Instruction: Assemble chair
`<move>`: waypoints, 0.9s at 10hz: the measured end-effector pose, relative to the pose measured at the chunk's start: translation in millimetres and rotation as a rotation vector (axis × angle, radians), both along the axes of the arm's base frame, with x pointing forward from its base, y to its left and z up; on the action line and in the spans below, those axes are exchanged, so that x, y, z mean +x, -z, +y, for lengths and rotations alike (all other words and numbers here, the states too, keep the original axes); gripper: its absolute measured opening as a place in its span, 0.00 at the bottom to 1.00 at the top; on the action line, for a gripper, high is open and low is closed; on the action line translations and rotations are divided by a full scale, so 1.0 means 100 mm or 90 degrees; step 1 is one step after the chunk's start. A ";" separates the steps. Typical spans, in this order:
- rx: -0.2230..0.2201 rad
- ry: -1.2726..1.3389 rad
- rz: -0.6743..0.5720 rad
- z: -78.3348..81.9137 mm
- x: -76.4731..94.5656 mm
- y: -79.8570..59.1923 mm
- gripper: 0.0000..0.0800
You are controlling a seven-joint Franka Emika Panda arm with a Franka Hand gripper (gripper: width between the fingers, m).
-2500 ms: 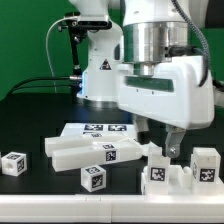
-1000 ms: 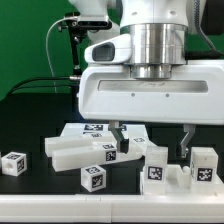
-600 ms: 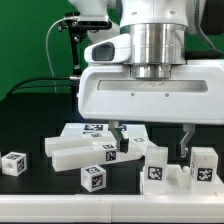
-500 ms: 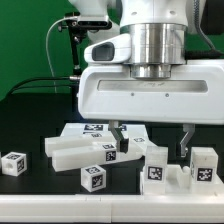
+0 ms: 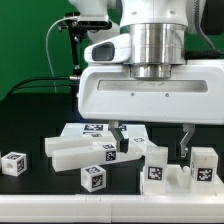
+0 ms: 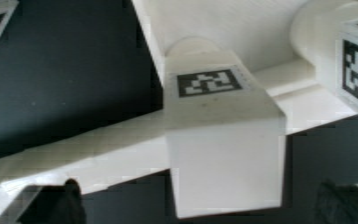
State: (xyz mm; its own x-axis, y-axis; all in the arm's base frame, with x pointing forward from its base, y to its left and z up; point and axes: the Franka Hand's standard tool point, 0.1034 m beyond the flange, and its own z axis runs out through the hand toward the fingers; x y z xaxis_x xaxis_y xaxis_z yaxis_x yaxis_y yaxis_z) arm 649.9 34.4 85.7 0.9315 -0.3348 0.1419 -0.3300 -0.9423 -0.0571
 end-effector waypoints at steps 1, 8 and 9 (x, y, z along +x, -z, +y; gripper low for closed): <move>0.005 0.004 0.014 -0.01 -0.04 0.02 0.81; 0.032 0.148 0.062 0.00 -0.13 0.06 0.35; 0.036 0.184 0.062 0.01 -0.13 0.06 0.35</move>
Offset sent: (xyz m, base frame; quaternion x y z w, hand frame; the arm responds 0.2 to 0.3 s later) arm 0.0000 0.0000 0.0000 0.0000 0.0000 0.0000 1.0000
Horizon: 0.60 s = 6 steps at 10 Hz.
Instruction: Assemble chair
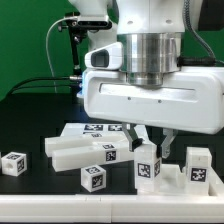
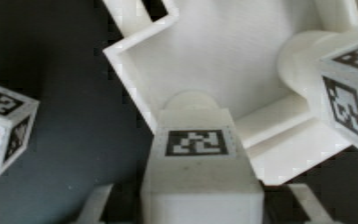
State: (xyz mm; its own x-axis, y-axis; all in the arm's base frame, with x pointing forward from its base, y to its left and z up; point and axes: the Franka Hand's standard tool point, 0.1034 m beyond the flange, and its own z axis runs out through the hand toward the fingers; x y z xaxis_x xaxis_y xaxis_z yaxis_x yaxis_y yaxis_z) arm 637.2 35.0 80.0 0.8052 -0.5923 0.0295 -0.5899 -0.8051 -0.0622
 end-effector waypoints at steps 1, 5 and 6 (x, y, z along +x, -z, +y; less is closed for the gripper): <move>0.004 0.053 0.002 0.00 0.00 0.00 0.35; 0.042 0.440 0.013 0.14 0.03 -0.01 0.35; 0.057 0.539 0.010 0.17 0.05 -0.02 0.35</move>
Offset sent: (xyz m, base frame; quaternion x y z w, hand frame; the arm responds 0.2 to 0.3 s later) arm 0.0086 0.0110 -0.0014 -0.0183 0.0119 0.3771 0.9259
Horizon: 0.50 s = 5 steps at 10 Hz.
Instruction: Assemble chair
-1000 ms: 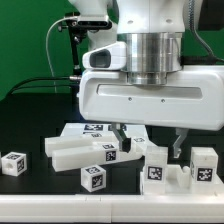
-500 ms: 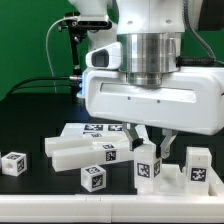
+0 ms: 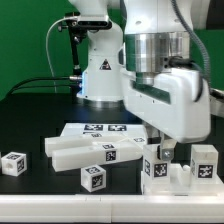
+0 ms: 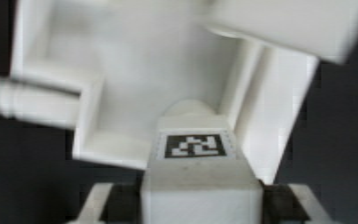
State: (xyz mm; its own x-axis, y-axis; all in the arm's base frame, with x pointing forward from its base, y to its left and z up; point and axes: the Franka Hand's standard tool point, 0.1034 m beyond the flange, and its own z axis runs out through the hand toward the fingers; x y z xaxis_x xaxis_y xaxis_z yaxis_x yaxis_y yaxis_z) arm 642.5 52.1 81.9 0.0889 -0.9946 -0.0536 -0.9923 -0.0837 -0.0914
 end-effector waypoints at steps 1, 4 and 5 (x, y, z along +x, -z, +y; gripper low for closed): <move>0.005 0.075 -0.009 0.00 0.04 -0.02 0.35; 0.019 0.212 -0.008 -0.01 0.04 -0.02 0.36; 0.021 0.239 -0.002 -0.03 0.02 0.00 0.36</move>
Offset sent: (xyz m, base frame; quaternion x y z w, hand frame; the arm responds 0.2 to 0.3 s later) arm 0.0077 0.0046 0.0098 0.0471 -0.0092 0.1857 0.9814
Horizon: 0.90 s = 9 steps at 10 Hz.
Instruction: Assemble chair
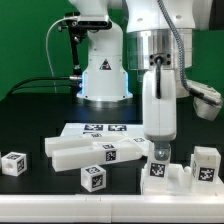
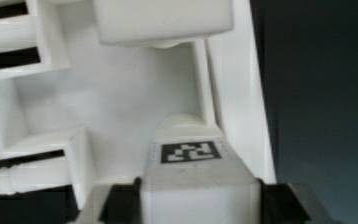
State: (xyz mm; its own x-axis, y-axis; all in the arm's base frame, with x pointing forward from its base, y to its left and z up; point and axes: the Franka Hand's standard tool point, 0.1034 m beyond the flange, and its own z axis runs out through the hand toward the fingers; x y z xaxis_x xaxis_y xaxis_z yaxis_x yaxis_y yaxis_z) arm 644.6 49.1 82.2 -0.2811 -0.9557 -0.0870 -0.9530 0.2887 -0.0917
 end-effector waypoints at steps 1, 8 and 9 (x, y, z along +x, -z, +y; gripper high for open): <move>0.001 0.019 0.007 -0.02 -0.02 0.01 0.36; 0.010 -0.052 0.006 0.05 -0.03 -0.20 0.81; 0.018 -0.054 0.015 0.06 -0.07 -0.26 0.81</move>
Offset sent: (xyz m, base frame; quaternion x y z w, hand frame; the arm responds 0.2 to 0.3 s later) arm 0.0000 0.0000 0.0000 0.0000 0.0000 0.0000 1.0000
